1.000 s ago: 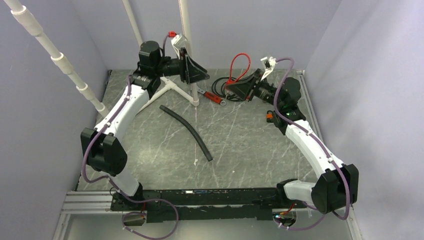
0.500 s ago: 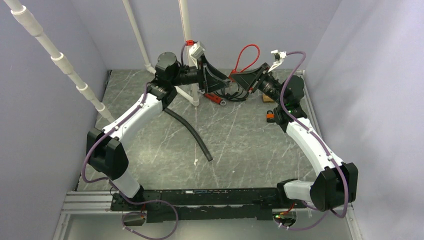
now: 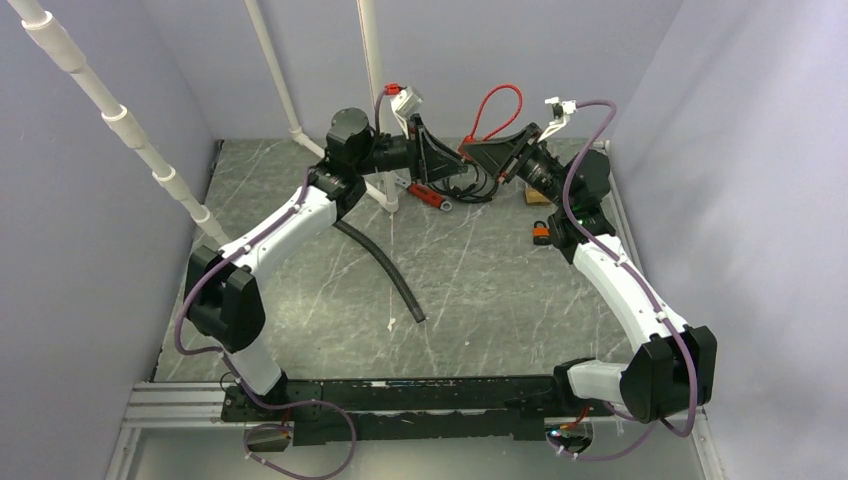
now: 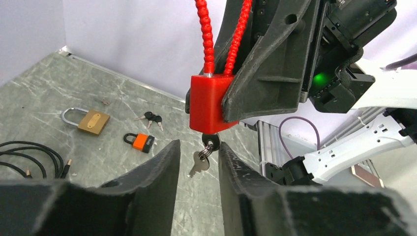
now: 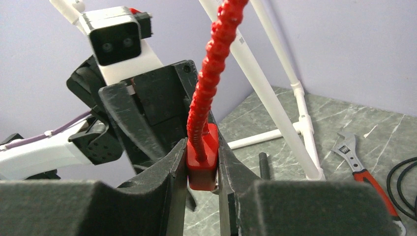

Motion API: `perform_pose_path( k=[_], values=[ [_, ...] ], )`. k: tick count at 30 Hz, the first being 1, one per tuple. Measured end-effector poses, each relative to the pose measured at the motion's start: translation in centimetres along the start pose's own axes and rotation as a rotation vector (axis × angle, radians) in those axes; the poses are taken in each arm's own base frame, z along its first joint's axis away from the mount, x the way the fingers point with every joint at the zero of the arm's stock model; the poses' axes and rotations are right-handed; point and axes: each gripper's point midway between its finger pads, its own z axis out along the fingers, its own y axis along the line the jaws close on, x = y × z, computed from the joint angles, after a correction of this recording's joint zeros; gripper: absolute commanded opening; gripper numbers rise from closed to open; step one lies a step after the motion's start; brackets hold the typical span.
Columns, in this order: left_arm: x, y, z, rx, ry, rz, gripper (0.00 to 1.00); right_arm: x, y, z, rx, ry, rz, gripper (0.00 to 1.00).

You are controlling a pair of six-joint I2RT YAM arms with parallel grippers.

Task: Lock with the key
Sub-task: Lock the lock.

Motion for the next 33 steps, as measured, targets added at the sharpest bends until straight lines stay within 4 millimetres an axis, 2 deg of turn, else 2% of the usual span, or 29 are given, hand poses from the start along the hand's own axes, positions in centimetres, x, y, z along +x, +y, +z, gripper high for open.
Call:
perform_pose_path(
  k=[3, 7, 12, 24, 33],
  values=[
    [-0.1, -0.1, 0.2, 0.011, -0.003, -0.023, 0.12, -0.1, 0.0, 0.0, 0.004, -0.006, -0.001, 0.00],
    [-0.5, -0.7, 0.3, 0.042, -0.017, -0.051, 0.00, -0.3, 0.0, 0.0, 0.002, -0.009, 0.004, 0.00],
    [-1.1, -2.0, 0.2, 0.130, -0.028, -0.082, 0.00, -0.7, 0.9, -0.1, -0.038, -0.016, -0.001, 0.00],
    [-0.2, -5.8, -1.3, 0.411, 0.095, -0.149, 0.00, 0.4, 5.0, -1.2, -0.263, 0.107, -0.008, 0.00],
    [0.5, -7.0, -1.5, 0.458, 0.129, -0.163, 0.00, 0.8, 6.2, -1.8, -0.318, 0.141, -0.028, 0.00]
  ],
)
